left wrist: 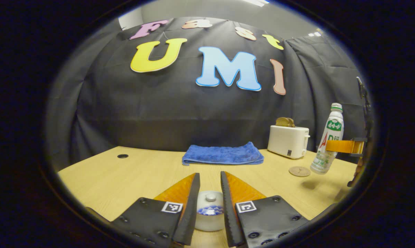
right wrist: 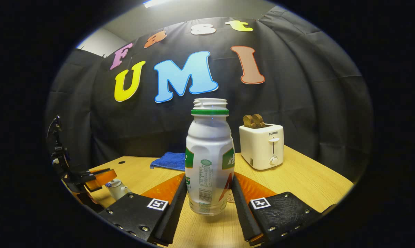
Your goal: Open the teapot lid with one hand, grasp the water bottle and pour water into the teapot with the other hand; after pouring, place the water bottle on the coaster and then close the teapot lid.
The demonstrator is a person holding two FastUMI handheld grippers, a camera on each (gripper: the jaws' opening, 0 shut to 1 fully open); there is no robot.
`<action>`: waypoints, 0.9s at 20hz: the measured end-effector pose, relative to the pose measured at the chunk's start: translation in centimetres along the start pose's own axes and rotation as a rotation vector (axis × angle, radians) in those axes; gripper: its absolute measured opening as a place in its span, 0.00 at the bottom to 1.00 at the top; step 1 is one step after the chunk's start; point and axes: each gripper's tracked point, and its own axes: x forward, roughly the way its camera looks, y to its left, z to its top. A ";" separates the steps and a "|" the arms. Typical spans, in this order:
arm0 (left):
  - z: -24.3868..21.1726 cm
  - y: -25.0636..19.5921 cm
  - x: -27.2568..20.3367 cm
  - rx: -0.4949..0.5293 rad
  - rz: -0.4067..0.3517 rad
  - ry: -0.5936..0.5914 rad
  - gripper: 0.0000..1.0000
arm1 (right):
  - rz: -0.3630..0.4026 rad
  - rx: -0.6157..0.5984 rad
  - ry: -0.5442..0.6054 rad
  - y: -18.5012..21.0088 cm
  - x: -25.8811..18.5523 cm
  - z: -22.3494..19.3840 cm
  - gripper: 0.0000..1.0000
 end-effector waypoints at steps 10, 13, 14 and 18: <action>5.4 3.2 -3.7 -0.089 0.065 -0.169 0.76 | -0.124 -0.149 0.028 -4.7 5.0 0.8 0.72; 5.9 3.7 -4.2 -0.110 0.070 -0.184 0.75 | -0.119 -0.151 0.073 -4.8 7.1 -0.3 0.72; 5.9 3.8 -4.1 -0.110 0.071 -0.180 0.75 | -0.134 -0.162 0.079 -5.1 7.7 -0.5 0.72; 5.4 3.4 -3.9 -0.090 0.071 -0.167 0.75 | -0.138 -0.153 0.119 -5.4 9.0 -2.5 0.72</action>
